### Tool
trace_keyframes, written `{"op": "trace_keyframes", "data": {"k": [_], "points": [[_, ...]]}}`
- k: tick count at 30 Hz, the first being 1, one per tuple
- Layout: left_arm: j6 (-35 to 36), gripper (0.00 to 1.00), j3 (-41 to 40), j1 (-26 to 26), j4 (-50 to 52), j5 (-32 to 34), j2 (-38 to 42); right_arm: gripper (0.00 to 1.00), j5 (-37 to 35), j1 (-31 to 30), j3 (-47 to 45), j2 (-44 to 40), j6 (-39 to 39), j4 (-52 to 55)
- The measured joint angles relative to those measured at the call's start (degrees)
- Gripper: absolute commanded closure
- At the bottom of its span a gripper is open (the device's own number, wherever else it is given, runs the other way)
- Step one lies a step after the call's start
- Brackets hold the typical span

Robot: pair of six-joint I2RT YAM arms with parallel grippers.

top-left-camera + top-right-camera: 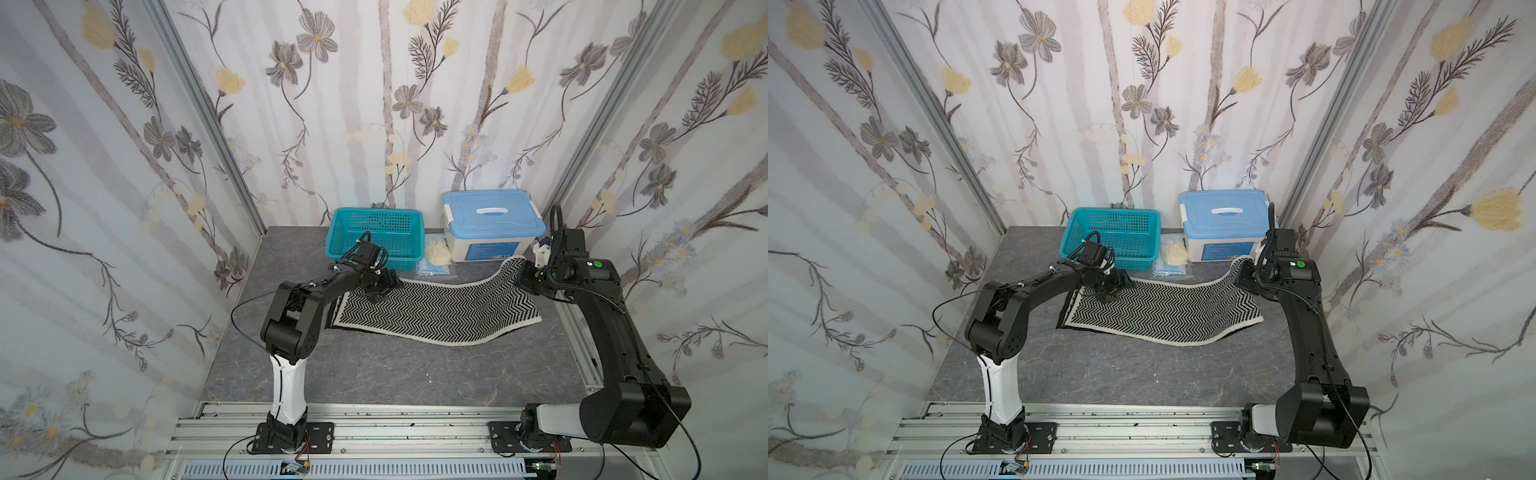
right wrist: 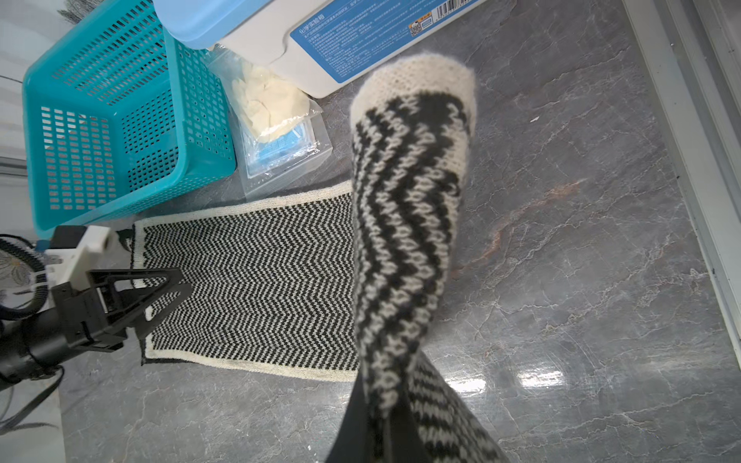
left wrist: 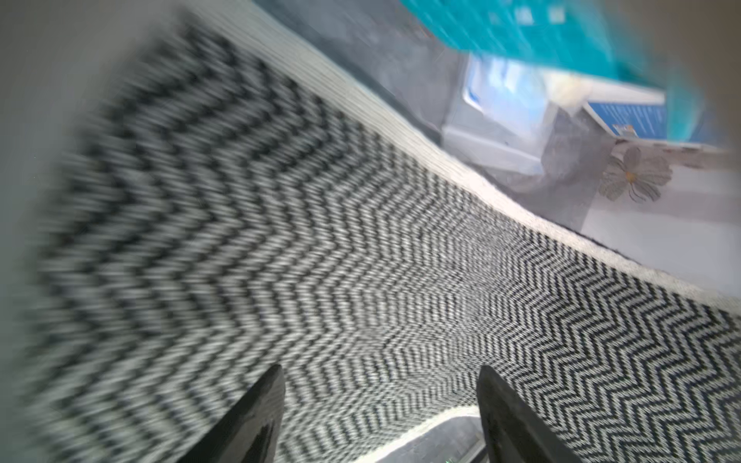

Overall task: Roll up the scarf and place it into the basket
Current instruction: Fold the scarf at the center of the board.

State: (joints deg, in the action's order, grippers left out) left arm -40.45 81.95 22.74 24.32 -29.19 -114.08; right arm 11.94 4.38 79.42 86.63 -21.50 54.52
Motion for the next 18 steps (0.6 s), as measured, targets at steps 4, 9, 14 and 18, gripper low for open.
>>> {"op": "trace_keyframes", "data": {"k": [4, 9, 14, 18], "points": [[6.32, 0.23, -2.47, -3.39, 6.69, 2.23, 2.25, 1.00, -1.03, -0.04, 1.09, 0.35, 0.17, 0.20], [10.08, 0.23, -7.26, -5.29, 9.38, 3.08, 3.89, 1.00, -2.38, 0.09, 2.84, 0.35, 0.26, 1.05], [10.64, 0.23, -13.57, -5.25, 5.31, 0.46, 5.22, 1.00, -2.95, 0.28, 5.57, 0.24, 0.61, 2.45], [9.90, 0.23, -16.81, -3.23, -0.07, -1.90, 5.92, 1.00, -3.13, 0.98, 8.31, 0.20, 1.49, 3.04]]}}
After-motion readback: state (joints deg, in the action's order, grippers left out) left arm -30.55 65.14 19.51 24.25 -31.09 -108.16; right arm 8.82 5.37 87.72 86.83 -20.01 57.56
